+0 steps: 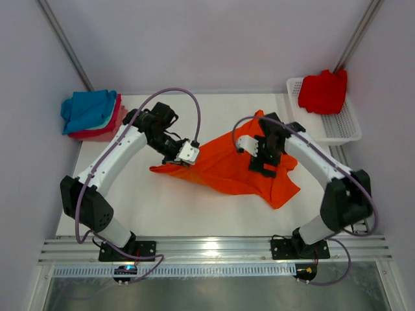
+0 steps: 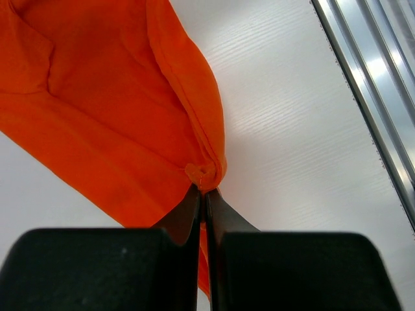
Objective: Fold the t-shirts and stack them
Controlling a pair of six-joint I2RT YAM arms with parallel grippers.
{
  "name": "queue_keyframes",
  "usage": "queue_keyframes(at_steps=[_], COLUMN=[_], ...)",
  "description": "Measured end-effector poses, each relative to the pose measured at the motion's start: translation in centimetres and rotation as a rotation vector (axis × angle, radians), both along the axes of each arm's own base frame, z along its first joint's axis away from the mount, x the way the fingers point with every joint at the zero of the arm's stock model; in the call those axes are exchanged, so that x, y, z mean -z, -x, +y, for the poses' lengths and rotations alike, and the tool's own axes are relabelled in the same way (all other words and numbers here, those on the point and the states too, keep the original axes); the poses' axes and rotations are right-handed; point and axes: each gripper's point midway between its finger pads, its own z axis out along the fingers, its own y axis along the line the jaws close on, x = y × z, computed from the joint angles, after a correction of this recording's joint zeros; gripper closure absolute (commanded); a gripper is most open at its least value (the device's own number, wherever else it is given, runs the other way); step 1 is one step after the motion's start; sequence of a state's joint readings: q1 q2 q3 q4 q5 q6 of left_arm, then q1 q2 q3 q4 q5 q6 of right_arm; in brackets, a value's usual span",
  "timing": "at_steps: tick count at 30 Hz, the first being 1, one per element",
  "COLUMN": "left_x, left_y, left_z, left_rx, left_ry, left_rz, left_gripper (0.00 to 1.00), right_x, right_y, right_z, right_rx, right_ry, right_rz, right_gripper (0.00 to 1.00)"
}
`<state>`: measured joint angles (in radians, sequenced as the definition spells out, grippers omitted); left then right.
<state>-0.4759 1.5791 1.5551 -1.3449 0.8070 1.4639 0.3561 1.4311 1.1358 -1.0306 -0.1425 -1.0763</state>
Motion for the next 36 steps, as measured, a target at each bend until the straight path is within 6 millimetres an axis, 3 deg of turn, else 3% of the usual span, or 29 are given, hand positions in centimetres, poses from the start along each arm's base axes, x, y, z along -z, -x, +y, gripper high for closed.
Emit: queue_keyframes(at_steps=[5,8,11,15,22,30,32,33,34,35,36], left_x=[-0.1,0.0,0.0,0.1,0.2,0.2,-0.1,-0.4,-0.9,-1.4,-2.2], left_y=[0.1,0.1,0.1,0.1,0.1,0.7,1.1,1.4,1.7,2.2,2.6], left_z=[-0.1,-0.2,-0.2,-0.1,0.0,-0.7,-1.0,-1.2,-1.4,-1.6,-1.8], left_rx=[0.007,0.008,0.009,0.004,-0.003,0.066,0.085,0.096,0.11,0.124,0.136], left_ry=[0.006,0.005,0.001,-0.009,-0.023,-0.022,-0.014,-0.005,0.008,0.026,0.05], left_rz=[-0.002,-0.001,-0.002,-0.002,0.0,-0.046,-0.06,-0.071,-0.083,-0.098,-0.112], left_gripper=[1.0,1.0,1.0,1.0,1.0,1.0,0.88,0.76,0.25,0.02,0.01], right_x=[1.3,2.2,2.9,4.2,7.9,8.0,8.0,8.0,8.0,8.0,8.0], right_y=[-12.2,-16.7,-19.4,-21.1,-20.6,-20.9,-20.9,-20.9,-20.9,-20.9,-20.9], right_z=[3.9,5.2,5.8,6.1,5.8,5.7,5.7,5.7,5.7,5.7,5.7], right_rx=[0.338,0.453,0.529,0.579,0.625,0.644,0.645,0.645,0.645,0.645,0.645], right_ry=[-0.049,-0.079,-0.088,-0.085,-0.035,-0.036,-0.036,-0.035,-0.036,-0.035,-0.034], right_rz=[-0.072,-0.114,-0.139,-0.143,-0.083,-0.088,-0.088,-0.088,-0.088,-0.088,-0.089], right_gripper=[0.01,0.01,0.01,0.01,0.01,0.01,0.01,0.0,0.01,0.0,0.01])
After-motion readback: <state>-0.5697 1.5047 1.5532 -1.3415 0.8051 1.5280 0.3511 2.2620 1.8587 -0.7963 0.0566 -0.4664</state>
